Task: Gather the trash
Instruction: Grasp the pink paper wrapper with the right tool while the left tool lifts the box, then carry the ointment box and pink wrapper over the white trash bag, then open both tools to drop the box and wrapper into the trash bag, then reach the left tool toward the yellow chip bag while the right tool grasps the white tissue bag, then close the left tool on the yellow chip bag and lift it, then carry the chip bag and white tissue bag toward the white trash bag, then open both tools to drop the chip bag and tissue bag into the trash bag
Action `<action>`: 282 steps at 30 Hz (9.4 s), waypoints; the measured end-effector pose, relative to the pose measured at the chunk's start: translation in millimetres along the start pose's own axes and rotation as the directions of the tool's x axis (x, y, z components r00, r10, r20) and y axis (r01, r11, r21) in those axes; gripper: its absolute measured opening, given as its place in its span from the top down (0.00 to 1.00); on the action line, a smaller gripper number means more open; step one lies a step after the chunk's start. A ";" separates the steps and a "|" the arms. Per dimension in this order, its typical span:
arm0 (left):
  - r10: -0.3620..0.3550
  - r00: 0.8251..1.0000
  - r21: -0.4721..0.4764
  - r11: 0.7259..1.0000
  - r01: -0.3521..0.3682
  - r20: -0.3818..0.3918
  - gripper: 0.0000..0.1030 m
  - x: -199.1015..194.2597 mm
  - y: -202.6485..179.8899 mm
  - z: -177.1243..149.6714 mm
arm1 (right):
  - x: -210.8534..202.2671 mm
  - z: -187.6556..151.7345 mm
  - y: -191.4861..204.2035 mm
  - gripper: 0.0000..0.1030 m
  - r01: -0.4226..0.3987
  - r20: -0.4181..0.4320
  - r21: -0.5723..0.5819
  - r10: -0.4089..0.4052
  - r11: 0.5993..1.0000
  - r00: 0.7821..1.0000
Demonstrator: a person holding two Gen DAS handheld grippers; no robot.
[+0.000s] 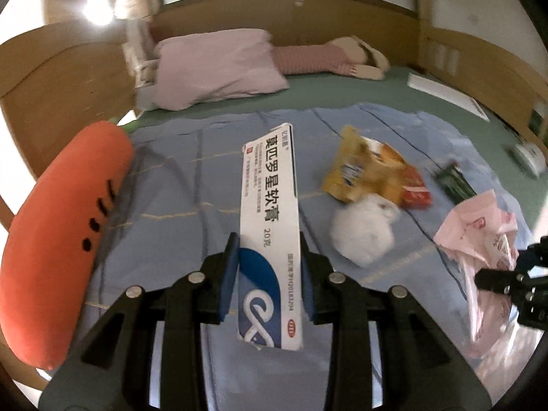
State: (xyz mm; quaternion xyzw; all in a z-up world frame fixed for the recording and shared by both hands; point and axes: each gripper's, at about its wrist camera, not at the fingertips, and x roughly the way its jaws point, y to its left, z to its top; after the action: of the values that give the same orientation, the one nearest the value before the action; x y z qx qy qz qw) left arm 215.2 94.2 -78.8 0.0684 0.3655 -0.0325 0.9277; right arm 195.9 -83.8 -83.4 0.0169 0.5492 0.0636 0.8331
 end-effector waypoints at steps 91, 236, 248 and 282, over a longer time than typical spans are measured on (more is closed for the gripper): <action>-0.480 0.862 0.279 0.815 0.507 -0.163 0.12 -166.1 -245.2 -107.6 | -174.8 -236.3 -236.0 0.28 0.010 0.313 0.461 -0.173 0.887 0.934; 0.090 0.994 -0.080 0.993 -0.085 0.061 0.62 -58.5 9.8 -11.4 | -29.0 -1.9 18.1 0.63 -0.034 0.117 -0.101 0.046 0.994 0.992; -0.147 0.988 0.011 0.989 0.147 0.039 0.62 -148.7 -92.2 -46.7 | -130.7 -106.5 -75.2 0.63 0.039 0.218 0.066 -0.052 0.997 0.974; -0.351 0.936 0.311 0.887 0.341 -0.026 0.60 -235.3 -245.1 -98.7 | -180.8 -273.7 -189.0 0.28 0.054 0.250 0.291 -0.130 0.955 0.960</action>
State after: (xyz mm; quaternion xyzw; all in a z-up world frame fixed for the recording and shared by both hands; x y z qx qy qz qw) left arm -50.2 -130.9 -14.8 0.1467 0.3476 -0.2554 0.8902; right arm -108.9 -305.0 -45.3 0.1177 0.4359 -0.0571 0.8904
